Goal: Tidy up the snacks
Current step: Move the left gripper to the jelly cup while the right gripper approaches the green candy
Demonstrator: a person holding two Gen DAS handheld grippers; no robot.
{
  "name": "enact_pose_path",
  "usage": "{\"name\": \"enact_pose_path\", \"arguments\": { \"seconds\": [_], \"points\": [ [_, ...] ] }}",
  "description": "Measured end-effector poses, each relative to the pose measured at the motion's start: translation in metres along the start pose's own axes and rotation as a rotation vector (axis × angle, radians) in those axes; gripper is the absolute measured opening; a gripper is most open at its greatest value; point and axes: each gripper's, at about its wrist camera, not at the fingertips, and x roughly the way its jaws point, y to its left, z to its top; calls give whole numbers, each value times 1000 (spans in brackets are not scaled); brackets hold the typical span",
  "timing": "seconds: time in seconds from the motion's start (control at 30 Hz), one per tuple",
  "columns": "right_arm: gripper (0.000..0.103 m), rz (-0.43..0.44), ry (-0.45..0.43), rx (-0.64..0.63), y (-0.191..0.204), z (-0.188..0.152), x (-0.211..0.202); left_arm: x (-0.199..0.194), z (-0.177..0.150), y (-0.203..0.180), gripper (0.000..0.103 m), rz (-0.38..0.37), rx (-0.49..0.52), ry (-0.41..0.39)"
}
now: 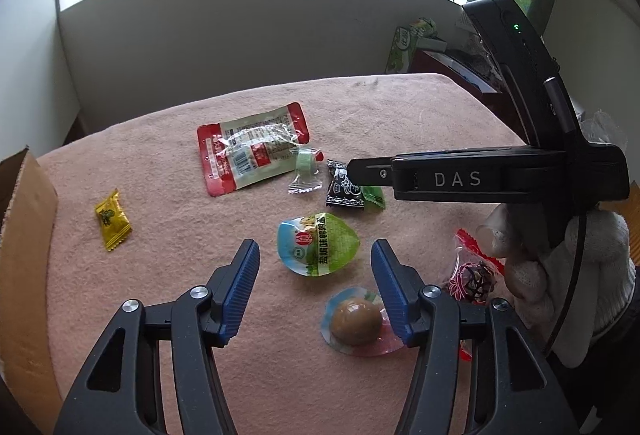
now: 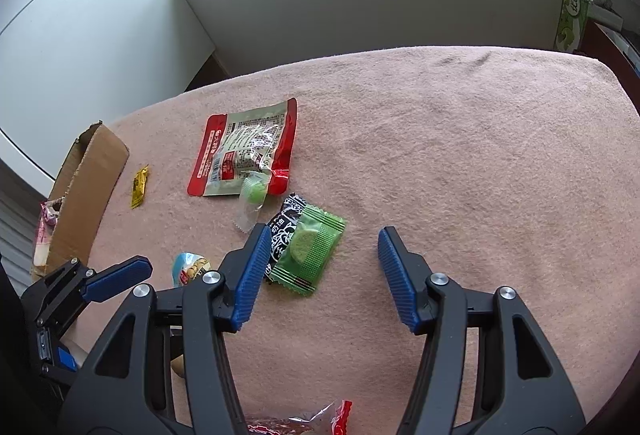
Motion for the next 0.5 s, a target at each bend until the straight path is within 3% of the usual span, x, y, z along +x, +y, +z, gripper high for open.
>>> {"name": "enact_pose_path", "arguments": {
  "seconds": [0.5],
  "points": [
    [37,-128,-6,-116,12,-4,7,27,3,5,57,35,-33,61]
  ]
}}
